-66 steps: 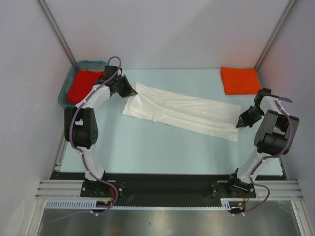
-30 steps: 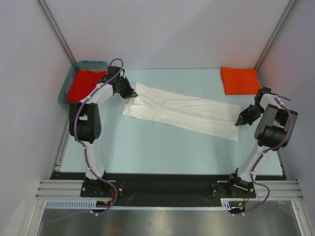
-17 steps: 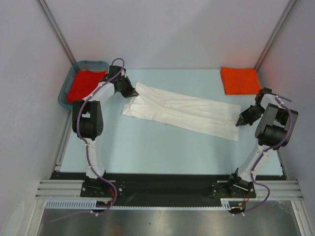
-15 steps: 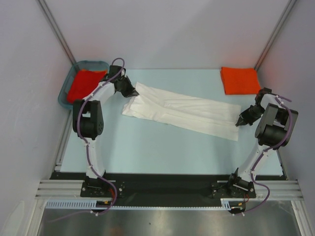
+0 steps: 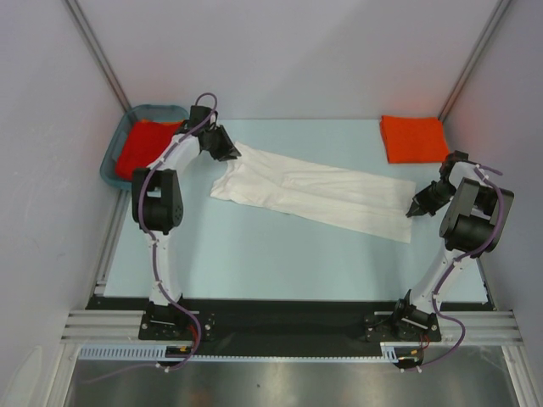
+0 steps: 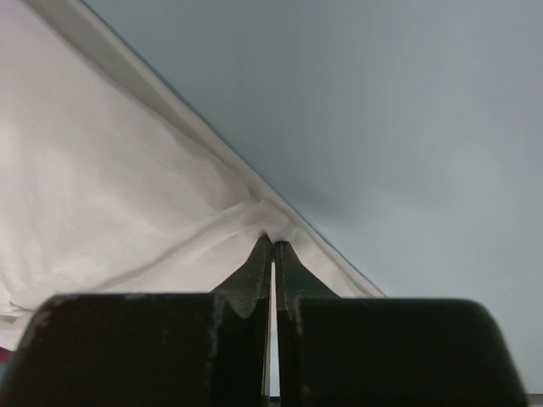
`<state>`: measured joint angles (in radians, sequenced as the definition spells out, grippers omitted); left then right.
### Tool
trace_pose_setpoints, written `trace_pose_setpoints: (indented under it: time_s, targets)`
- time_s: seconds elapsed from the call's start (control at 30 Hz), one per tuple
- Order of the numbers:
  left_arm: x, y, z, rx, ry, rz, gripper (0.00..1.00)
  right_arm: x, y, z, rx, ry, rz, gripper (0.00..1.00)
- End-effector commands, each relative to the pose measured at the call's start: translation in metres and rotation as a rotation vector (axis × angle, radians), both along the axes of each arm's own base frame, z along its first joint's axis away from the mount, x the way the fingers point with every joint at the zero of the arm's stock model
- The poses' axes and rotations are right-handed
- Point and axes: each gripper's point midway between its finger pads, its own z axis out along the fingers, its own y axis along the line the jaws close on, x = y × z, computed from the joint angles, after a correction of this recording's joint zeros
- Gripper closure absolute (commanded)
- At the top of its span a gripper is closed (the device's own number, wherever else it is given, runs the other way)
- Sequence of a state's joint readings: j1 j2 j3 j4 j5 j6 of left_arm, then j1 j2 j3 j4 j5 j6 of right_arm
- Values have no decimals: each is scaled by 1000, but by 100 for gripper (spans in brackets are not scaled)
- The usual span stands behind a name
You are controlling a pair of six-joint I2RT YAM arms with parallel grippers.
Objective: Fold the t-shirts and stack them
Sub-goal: Fold the tshirt
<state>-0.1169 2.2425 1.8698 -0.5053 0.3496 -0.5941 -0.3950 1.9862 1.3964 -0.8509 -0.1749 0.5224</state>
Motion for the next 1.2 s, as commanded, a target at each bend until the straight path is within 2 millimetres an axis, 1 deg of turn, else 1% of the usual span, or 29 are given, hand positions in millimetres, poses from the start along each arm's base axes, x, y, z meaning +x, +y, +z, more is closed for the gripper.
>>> trace_pose_setpoints:
  time_s: [0.0,0.03,0.1,0.13,0.17,0.2,0.23,0.27,0.3,0.33,0.37,0.4,0.43,0.47,0.5,0.57,0.6,0.63,0.67,0.7,0.73,0.77,0.83,0.87,0.9,0.97,1.0,1.07,1.17]
  targets:
    - [4,19,24,74,-42,5,74,13,-16,16,-59,-67,24,99]
    - [-2,24,43,93,-75,16,72,12,-18,20,-74,-66,34,93]
    - [-8,31,61,134,-122,15,65,10,-29,34,-145,-68,70,83]
    - [-15,32,64,144,-125,4,61,7,-33,40,-176,-59,87,78]
    - [-23,33,83,150,-157,-9,60,4,-37,50,-229,-43,111,73]
    - [-29,32,90,155,-174,-40,59,2,-43,65,-295,-53,143,71]
    - [-41,30,84,149,-155,-66,58,-1,-43,74,-332,-53,165,61]
    - [-50,28,99,140,-183,-84,57,1,-37,83,-394,-52,206,56]
    - [-58,26,98,132,-181,-106,57,3,-31,97,-417,-88,225,52]
    - [-74,21,87,105,-146,-141,56,7,-18,102,-410,-115,268,46]
    - [-81,21,85,102,-141,-148,57,13,-4,108,-403,-156,298,42]
    - [-95,22,77,104,-117,-153,56,20,31,113,-392,-194,378,39]
    - [-99,22,76,103,-121,-154,56,27,51,113,-371,-230,416,39]
    - [-110,21,68,95,-105,-165,56,30,97,111,-300,-266,485,39]
    - [-107,19,75,80,-132,-168,56,34,119,111,-278,-291,512,39]
    - [-114,7,67,24,-128,-204,56,45,166,106,-200,-356,523,44]
    - [-115,-1,64,9,-121,-215,55,53,200,102,-172,-397,546,48]
    - [-115,-1,60,9,-112,-214,55,55,219,107,-166,-430,583,51]
    - [-115,-8,60,3,-113,-224,54,58,235,96,-148,-420,573,53]
    - [-113,-11,57,4,-108,-221,54,61,251,94,-127,-430,580,64]
    - [-111,-13,57,-2,-116,-219,54,61,281,92,-102,-458,624,67]
    - [-109,-15,56,-18,-112,-212,54,67,295,82,-89,-443,617,68]
    - [-102,-17,54,-24,-112,-205,54,70,326,75,-66,-470,657,66]
    - [-100,-18,52,-24,-110,-206,54,75,338,77,-60,-489,663,66]
    - [-97,-17,50,-18,-106,-199,54,75,345,62,-56,-462,673,66]
    - [-91,-17,46,-21,-90,-201,55,80,364,63,-44,-490,699,66]
    - [-90,-18,45,-26,-85,-201,57,80,368,54,-39,-477,704,69]
    - [-87,-20,41,-36,-72,-201,59,81,376,50,-20,-474,706,71]
    - [-87,-21,39,-47,-60,-193,59,79,386,43,-3,-471,719,80]
